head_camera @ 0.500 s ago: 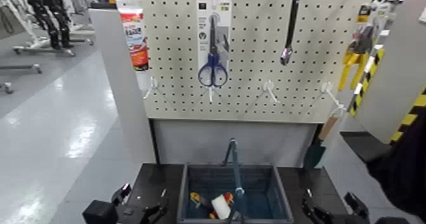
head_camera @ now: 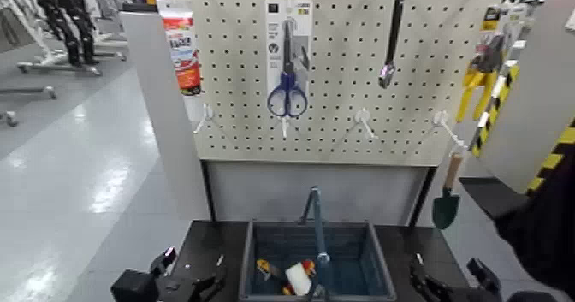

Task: Put the tool with the wooden handle into the crate.

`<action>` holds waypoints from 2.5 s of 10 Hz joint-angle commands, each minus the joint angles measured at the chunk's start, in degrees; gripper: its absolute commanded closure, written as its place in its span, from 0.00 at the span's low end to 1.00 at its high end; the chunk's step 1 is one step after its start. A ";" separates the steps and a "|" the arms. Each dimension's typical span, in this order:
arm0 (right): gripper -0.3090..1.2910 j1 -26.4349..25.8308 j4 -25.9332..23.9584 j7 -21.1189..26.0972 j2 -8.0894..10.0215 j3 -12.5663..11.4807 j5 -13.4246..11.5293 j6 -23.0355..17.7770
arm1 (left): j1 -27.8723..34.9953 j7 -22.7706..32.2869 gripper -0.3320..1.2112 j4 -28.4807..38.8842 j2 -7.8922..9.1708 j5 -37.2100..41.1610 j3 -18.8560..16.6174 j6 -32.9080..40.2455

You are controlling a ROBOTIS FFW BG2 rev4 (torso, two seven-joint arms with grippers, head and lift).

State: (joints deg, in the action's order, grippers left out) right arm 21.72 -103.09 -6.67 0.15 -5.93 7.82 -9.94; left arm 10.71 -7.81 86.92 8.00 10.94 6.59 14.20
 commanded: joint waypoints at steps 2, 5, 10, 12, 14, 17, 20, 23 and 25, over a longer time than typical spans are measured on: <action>0.27 -1.33 -2.20 -7.65 -0.07 -4.80 -0.18 5.72 | 0.10 -0.01 0.29 0.00 0.00 0.31 -0.09 -0.14; 0.27 -3.18 -3.87 -13.36 0.81 -9.81 -0.62 10.73 | 0.10 -0.10 0.29 0.00 0.00 0.40 -0.09 -0.14; 0.27 -8.27 -3.96 -21.98 8.11 -13.85 1.76 20.22 | 0.10 -0.10 0.29 0.00 0.00 0.48 0.00 -0.14; 0.27 -10.30 -2.82 -23.03 11.10 -13.94 2.02 21.72 | 0.10 -0.10 0.29 0.00 0.00 0.48 0.00 -0.14; 0.27 -12.58 -1.50 -24.18 14.35 -13.76 3.25 23.30 | 0.01 -0.10 0.29 0.00 0.00 0.48 0.00 -0.14; 0.27 -15.66 0.17 -25.85 17.78 -13.24 3.69 25.06 | 0.01 -0.10 0.29 0.00 -0.09 0.48 -0.09 -0.14; 0.27 -19.00 3.42 -27.78 20.15 -12.36 4.04 25.93 | 0.01 -0.10 0.29 0.00 -0.18 0.57 -0.09 -0.14; 0.27 -23.13 9.31 -30.42 22.70 -10.51 5.10 25.67 | -0.08 -0.10 0.29 -0.18 -0.26 0.57 -0.09 -0.14; 0.27 -26.38 13.62 -32.79 24.02 -8.66 5.10 25.58 | -0.34 -0.10 0.29 -0.44 -0.26 0.48 0.18 -0.05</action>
State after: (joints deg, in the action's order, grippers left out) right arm -3.67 -90.87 -39.31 23.79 -15.17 12.92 15.72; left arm 10.43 -7.91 86.56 7.74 11.43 6.63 14.14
